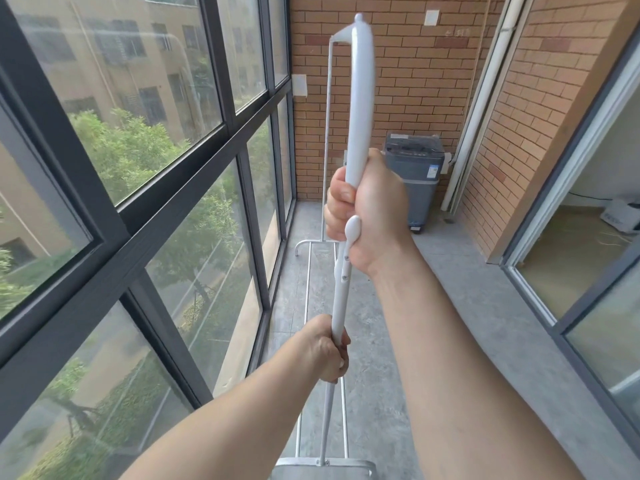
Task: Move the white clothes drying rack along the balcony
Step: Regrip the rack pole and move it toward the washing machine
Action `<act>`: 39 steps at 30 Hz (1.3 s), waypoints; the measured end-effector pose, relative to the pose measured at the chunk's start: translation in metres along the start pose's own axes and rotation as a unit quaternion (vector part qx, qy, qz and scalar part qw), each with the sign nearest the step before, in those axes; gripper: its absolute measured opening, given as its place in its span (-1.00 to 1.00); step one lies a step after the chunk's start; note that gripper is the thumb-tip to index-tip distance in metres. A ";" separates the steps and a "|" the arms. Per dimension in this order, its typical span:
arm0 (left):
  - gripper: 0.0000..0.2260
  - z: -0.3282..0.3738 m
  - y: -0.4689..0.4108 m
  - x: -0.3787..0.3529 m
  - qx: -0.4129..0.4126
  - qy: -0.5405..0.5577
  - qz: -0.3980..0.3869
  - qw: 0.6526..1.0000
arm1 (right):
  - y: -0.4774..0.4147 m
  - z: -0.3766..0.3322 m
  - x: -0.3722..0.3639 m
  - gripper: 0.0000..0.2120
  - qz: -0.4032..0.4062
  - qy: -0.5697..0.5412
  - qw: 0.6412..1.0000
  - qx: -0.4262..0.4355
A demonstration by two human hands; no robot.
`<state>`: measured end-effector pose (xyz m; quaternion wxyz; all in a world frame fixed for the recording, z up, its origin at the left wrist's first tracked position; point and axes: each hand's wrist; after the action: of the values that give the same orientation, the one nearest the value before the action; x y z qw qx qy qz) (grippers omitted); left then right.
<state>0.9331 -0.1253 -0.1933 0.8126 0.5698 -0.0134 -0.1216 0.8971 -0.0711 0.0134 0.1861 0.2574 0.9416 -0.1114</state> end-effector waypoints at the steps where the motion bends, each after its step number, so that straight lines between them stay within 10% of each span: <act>1: -0.78 0.005 -0.001 -0.002 -0.001 0.002 -0.001 1.000 | -0.006 0.001 0.000 -0.50 -0.002 0.002 1.000 0.000; 39: -0.80 0.298 -0.129 -0.121 -0.035 -0.047 0.010 0.998 | -0.348 0.032 0.017 -0.53 0.005 0.001 1.000 0.001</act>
<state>0.7447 -0.4160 -0.1943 0.8316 0.5347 -0.0527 -0.1407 0.7097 -0.3661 0.0174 0.1855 0.2628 0.9403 -0.1112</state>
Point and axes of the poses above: each hand's wrist, its own y-axis away from the middle knuckle, its own x-axis out of the back of the hand, z = x × y
